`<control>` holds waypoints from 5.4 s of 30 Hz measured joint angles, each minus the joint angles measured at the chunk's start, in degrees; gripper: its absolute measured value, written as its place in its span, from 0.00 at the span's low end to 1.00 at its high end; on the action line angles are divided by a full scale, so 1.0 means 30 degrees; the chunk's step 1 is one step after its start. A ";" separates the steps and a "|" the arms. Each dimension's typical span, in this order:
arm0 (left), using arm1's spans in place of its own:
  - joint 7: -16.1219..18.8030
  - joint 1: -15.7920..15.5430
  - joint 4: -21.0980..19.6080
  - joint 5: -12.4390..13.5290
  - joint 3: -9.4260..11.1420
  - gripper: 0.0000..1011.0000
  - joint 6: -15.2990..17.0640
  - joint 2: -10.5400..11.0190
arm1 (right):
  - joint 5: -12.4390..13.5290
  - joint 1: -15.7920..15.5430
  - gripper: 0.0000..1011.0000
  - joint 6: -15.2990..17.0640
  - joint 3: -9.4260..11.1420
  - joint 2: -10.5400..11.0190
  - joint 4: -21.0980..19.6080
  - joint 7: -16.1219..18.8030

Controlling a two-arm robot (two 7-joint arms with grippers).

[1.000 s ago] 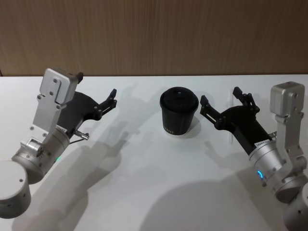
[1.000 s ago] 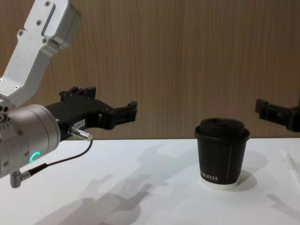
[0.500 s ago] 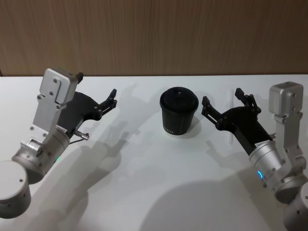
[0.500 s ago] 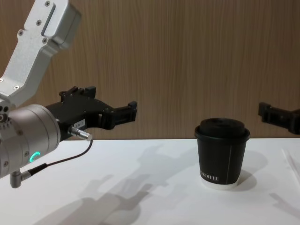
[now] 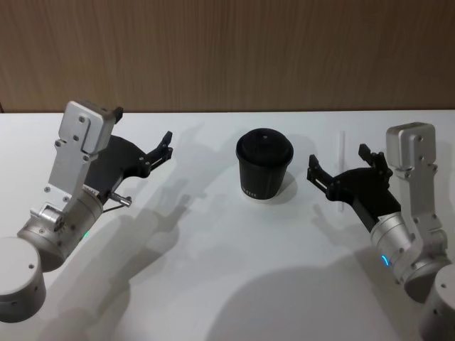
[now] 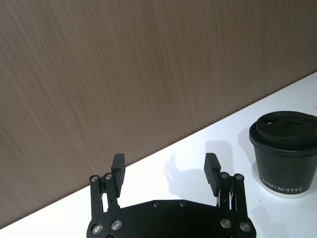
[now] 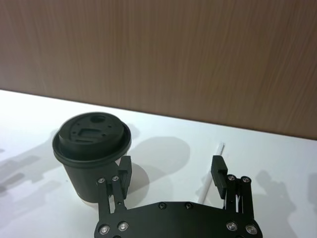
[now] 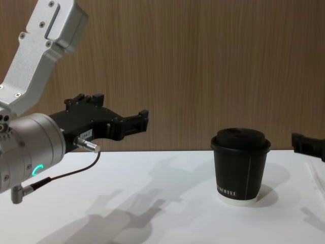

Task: Pick up the straw with one hand, pass it to the other hand, and insert it into the cup.

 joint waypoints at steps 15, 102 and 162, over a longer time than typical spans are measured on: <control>0.0000 0.0000 -0.0001 0.0000 -0.0002 0.99 0.0001 0.0000 | -0.0329 0.0557 0.99 0.2232 0.0138 -0.0525 0.0690 -0.0588; 0.0000 0.0001 -0.0001 0.0000 -0.0001 0.99 0.0000 -0.0001 | -0.1072 0.2039 0.99 0.3706 0.1376 -0.2842 0.4346 -0.1029; 0.0000 0.0001 0.0000 0.0001 -0.0001 0.99 0.0001 -0.0001 | -0.1490 0.1948 0.00 0.4106 0.1449 -0.2862 0.4223 -0.0850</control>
